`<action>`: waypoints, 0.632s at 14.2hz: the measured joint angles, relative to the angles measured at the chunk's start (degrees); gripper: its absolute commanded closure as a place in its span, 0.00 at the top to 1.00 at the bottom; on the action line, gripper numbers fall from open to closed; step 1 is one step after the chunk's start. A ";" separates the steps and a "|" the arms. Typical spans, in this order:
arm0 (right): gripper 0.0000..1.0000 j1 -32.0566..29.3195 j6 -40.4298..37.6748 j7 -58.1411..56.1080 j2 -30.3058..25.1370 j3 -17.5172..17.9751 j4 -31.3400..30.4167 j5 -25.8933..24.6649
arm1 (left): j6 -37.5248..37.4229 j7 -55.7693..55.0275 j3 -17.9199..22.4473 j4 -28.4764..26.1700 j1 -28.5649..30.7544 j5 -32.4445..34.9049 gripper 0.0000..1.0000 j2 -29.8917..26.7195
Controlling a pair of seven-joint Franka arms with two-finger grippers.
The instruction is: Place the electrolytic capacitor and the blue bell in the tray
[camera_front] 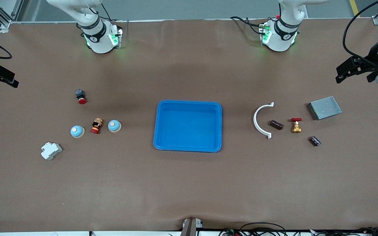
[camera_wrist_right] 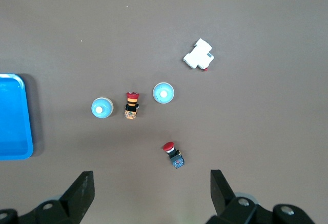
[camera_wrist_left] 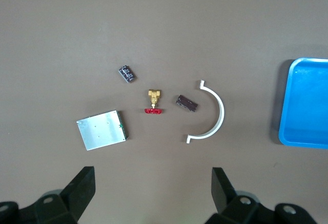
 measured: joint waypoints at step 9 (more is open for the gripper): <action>1.00 0.00 -0.01 0.00 0.00 0.00 -0.02 0.00 | -2.19 0.00 0.12 1.45 0.33 0.00 1.00 1.53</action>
